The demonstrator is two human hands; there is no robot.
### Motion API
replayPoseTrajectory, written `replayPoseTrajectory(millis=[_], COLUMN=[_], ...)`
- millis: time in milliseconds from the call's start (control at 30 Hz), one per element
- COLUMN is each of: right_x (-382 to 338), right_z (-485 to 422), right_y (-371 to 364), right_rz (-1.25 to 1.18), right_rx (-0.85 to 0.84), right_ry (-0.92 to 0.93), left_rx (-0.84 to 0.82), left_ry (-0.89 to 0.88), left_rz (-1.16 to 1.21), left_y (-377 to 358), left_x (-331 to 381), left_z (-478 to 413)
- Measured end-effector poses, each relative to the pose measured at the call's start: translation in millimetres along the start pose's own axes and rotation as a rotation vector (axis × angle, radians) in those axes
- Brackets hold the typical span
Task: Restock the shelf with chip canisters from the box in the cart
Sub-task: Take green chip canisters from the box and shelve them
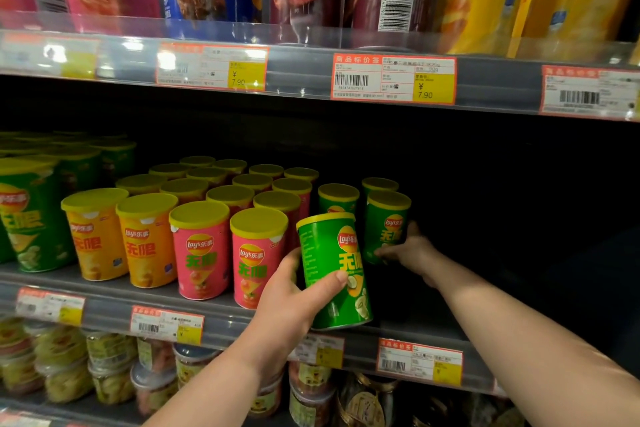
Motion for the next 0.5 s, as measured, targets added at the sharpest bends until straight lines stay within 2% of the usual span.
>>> replayPoseTrajectory(millis=[233, 333, 400, 433, 500], right_x=[0, 2, 0, -3, -7], right_z=[-3, -2, 8, 14, 32], right_y=[-2, 5, 14, 17, 18], right_rz=[-0.006, -0.042, -0.121, -0.177, -0.257], right_rx=[0.038, 0.181, 0.261, 0.223, -0.020], right_ry=[-0.012, 0.014, 0.134, 0.191, 0.228], left_rx=[-0.015, -0.010, -0.002, 0.004, 0.014], left_ry=[-0.006, -0.020, -0.031, -0.039, -0.057], left_rz=[-0.001, -0.022, -0.026, -0.028, -0.048], left_y=[0, -1, -2, -3, -6], left_x=[3, 4, 4, 3, 3], left_z=[1, 0, -4, -6, -9])
Point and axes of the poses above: each hand's wrist, its own z-axis away from the middle knuckle, its own y-axis out of the back of the hand, x = y × z, the point moved 2 cm from there along -z, towards the middle knuckle, and after that the axes turned 11 degrees about x, right-handed, at the moved point
